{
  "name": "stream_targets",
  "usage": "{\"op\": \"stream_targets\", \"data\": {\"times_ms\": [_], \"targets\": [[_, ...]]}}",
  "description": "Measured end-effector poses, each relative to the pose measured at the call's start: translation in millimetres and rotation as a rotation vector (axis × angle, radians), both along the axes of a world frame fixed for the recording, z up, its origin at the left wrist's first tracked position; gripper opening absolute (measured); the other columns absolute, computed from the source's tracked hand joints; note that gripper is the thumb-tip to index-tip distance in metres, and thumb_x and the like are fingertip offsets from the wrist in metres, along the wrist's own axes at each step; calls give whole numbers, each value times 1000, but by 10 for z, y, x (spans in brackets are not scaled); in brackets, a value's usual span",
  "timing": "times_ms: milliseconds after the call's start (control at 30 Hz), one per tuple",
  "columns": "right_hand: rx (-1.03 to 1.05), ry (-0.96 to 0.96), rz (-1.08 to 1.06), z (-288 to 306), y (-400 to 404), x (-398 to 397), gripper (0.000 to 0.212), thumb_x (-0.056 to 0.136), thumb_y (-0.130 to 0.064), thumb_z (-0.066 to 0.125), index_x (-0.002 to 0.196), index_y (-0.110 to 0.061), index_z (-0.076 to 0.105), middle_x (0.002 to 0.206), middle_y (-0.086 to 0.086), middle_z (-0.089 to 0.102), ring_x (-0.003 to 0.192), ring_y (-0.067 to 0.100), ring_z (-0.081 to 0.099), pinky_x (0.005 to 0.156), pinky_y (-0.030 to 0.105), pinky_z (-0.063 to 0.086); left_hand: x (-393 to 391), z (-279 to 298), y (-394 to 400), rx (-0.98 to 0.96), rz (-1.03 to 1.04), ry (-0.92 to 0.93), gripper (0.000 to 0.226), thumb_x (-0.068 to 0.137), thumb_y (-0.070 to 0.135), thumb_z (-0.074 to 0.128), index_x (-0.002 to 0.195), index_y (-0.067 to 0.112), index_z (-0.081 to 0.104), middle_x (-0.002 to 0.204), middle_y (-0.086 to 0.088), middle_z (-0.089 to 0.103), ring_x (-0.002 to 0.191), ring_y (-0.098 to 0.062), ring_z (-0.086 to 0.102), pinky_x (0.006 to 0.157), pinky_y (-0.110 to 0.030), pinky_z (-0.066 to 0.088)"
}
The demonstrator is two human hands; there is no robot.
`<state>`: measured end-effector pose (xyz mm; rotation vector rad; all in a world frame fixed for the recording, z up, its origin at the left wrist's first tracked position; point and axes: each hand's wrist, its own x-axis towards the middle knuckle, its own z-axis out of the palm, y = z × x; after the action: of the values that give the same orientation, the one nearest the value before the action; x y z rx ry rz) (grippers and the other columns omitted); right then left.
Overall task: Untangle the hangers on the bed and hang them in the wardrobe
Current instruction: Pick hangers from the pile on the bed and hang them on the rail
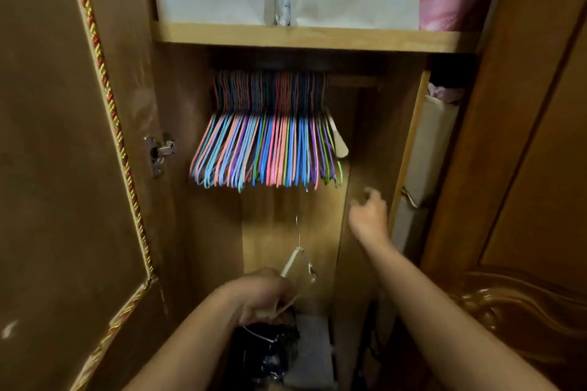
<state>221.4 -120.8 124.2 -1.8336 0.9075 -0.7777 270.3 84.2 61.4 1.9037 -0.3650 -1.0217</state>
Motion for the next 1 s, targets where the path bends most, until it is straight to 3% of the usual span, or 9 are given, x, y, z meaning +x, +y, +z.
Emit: {"op": "stream_targets", "data": {"times_ms": [100, 233, 333, 433, 600, 700, 800, 933, 1000], "targets": [[381, 304, 337, -482, 299, -399, 30, 101, -27, 52, 124, -10, 58, 114, 10, 63, 102, 26, 63, 88, 40, 55, -233, -161, -301, -135, -13, 46, 13, 88, 1, 48, 93, 2, 60, 75, -13, 61, 64, -23, 59, 52, -28, 47], [729, 173, 399, -750, 391, -709, 37, 97, -34, 60, 116, -4, 68, 89, 16, 73, 77, 30, 72, 69, 41, 61, -397, -335, -776, -171, -86, 26, 61, 72, 32, 69, 128, 10, 56, 100, -12, 74, 83, -21, 73, 69, -35, 61], [727, 114, 372, -787, 257, -853, 29, 97, -32, 58, 112, -12, 73, 103, 18, 75, 100, 37, 71, 92, 54, 55, -440, -467, -1019, -173, -145, -42, 86, 57, 38, 73, 134, 9, 46, 109, -19, 68, 86, -25, 73, 66, -32, 57], [692, 83, 373, -758, 164, -920, 23, 98, -21, 52, 110, -16, 72, 109, 19, 73, 101, 36, 69, 80, 48, 53, -587, -326, -1053, -152, -325, -137, 66, 77, 20, 77, 135, 8, 48, 125, -18, 63, 111, -27, 67, 69, -25, 53], [438, 73, 283, -553, 31, -954, 26, 99, -10, 44, 106, -13, 68, 97, 14, 73, 92, 25, 69, 76, 33, 55, -724, 46, -912, -403, -527, 97, 61, 89, -4, 66, 136, 25, 42, 108, -6, 71, 101, -14, 68, 89, -25, 53], [286, 93, 230, -385, -86, -916, 23, 102, -25, 43, 114, -26, 63, 103, 8, 70, 95, 25, 67, 84, 41, 58, -663, 370, -873, -277, -592, -167, 44, 94, 7, 64, 124, 35, 50, 105, 2, 69, 97, -9, 65, 87, -21, 49], [214, 76, 174, -172, -128, -889, 22, 104, -35, 42, 102, -24, 60, 100, 9, 67, 91, 28, 67, 82, 47, 60, -373, 635, -918, -143, -289, -477, 26, 98, 15, 55, 122, 22, 60, 103, -1, 66, 86, -18, 66, 72, -28, 52], [142, 51, 101, 93, -138, -756, 24, 105, -36, 38, 100, -22, 57, 97, 5, 65, 88, 23, 66, 84, 46, 59, 21, 963, -911, -114, 9, -923, 10, 95, 22, 53, 95, 23, 64, 98, 3, 66, 90, -15, 64, 85, -36, 56], [77, 29, 76, 264, -188, -602, 24, 105, -35, 38, 104, -20, 57, 96, 4, 64, 88, 23, 65, 85, 46, 58, 92, 1087, -964, -18, -18, -1326, 18, 96, 28, 51, 110, 21, 62, 109, 1, 62, 103, -18, 59, 91, -38, 53]]}}
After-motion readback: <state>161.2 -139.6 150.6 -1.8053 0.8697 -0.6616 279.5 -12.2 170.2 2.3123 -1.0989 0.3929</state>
